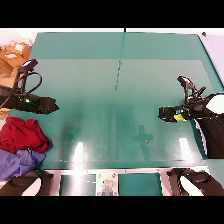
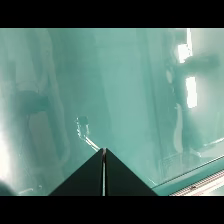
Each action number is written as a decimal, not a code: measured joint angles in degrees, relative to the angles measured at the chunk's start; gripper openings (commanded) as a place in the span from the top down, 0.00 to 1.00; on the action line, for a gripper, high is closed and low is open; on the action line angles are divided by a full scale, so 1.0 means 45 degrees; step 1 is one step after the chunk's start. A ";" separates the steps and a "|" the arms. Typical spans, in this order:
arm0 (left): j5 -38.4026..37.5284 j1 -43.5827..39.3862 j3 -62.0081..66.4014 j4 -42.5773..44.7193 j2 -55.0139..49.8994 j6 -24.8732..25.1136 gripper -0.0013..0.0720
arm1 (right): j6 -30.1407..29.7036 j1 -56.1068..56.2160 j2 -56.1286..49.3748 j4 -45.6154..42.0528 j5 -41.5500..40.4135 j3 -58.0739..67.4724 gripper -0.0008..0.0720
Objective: Fold the shirts.
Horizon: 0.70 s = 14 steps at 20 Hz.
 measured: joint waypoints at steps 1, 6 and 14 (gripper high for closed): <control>0.0000 0.0000 0.0000 0.0000 0.0000 0.0000 0.96 | 0.0000 0.0000 -0.0005 0.0000 0.0000 0.0000 0.97; 0.0000 0.0000 0.0000 0.0000 0.0000 0.0005 0.95 | 0.0000 0.0000 -0.0005 -0.0005 0.0000 0.0000 0.97; 0.0690 0.0000 0.0000 -0.0010 0.0000 0.0000 0.95 | 0.0000 0.0000 -0.0005 0.0000 -0.0005 0.0000 0.97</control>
